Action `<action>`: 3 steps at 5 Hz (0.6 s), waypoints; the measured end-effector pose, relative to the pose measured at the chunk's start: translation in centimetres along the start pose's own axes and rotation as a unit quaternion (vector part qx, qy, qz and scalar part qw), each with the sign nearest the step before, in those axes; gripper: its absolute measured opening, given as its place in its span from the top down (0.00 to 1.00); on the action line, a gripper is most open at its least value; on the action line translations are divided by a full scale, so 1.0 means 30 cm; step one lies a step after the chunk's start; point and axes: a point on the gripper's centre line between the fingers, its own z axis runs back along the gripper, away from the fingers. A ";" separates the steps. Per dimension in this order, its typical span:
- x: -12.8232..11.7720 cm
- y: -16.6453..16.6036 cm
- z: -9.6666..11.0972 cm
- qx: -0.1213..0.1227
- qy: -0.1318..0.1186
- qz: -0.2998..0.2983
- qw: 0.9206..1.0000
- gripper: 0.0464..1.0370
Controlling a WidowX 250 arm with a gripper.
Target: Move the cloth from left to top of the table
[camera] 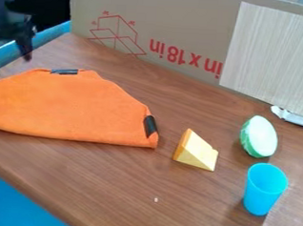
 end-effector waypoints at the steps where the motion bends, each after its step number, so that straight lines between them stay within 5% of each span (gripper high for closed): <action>1: -0.052 0.041 -0.052 -0.009 0.000 -0.034 0.999 0.04; 3: -0.104 0.020 -0.172 0.015 0.008 -0.049 0.999 0.04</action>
